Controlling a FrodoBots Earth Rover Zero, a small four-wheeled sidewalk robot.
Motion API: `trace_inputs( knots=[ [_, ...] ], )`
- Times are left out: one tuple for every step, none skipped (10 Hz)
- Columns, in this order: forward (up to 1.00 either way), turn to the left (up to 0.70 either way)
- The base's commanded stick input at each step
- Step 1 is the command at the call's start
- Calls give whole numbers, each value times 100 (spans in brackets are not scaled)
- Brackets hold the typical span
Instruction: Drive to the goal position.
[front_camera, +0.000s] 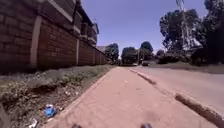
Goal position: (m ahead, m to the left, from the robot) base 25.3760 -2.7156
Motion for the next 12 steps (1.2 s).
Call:
trace_inputs(
  knots=[
    [85,-34],
    [85,0],
    [85,0],
    [85,0],
    [85,0],
    [85,0],
    [85,0],
    [85,0],
    [85,0],
    [85,0],
    [85,-8],
    [85,-23]
  ],
)
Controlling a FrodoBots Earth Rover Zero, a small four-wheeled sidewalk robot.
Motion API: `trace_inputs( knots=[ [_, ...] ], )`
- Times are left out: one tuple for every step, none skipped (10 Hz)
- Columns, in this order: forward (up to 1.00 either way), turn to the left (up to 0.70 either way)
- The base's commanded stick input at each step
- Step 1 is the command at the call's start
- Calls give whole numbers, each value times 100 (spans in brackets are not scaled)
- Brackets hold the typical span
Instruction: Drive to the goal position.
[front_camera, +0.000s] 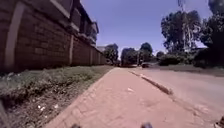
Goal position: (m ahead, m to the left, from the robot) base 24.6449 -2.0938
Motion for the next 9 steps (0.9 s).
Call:
trace_inputs(
  knots=[
    [85,-34],
    [85,-34],
    [85,0],
    [85,0],
    [85,0],
    [85,0],
    [85,0],
    [85,-19],
    [85,-31]
  ],
)
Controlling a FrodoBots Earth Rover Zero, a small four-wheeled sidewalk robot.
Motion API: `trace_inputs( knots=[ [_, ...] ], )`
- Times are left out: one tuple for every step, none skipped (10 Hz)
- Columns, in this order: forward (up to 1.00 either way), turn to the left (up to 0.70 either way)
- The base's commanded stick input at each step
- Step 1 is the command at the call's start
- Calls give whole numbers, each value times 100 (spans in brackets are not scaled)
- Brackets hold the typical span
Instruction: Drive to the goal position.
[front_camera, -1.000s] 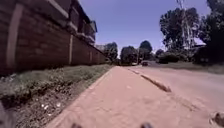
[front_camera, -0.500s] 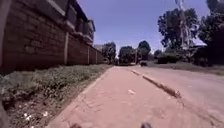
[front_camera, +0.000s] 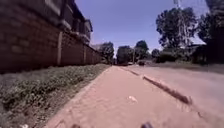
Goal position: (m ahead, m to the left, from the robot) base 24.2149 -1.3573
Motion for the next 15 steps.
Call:
trace_inputs(
  knots=[
    [85,-22],
    [85,-6],
    [85,0],
    [85,0],
    [85,-13],
    [85,-25],
    [85,-31],
    [85,-14],
    [85,0],
    [85,0],
    [85,0],
    [85,0],
    [85,0],
    [85,0],
    [85,0]
  ],
)
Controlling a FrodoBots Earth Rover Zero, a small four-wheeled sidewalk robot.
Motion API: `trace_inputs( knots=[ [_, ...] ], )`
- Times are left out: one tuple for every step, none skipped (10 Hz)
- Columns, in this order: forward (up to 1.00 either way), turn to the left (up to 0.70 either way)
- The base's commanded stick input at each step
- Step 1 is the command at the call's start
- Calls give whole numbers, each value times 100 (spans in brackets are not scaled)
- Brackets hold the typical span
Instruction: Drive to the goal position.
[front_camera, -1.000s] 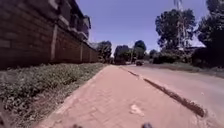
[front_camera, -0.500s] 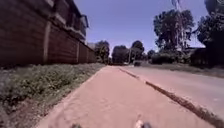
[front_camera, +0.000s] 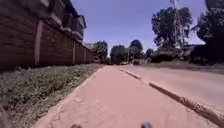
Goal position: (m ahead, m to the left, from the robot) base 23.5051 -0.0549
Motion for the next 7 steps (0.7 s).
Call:
trace_inputs(
  knots=[
    [85,0],
    [85,0],
    [85,0],
    [85,0],
    [85,0],
    [85,0],
    [85,0]
  ],
)
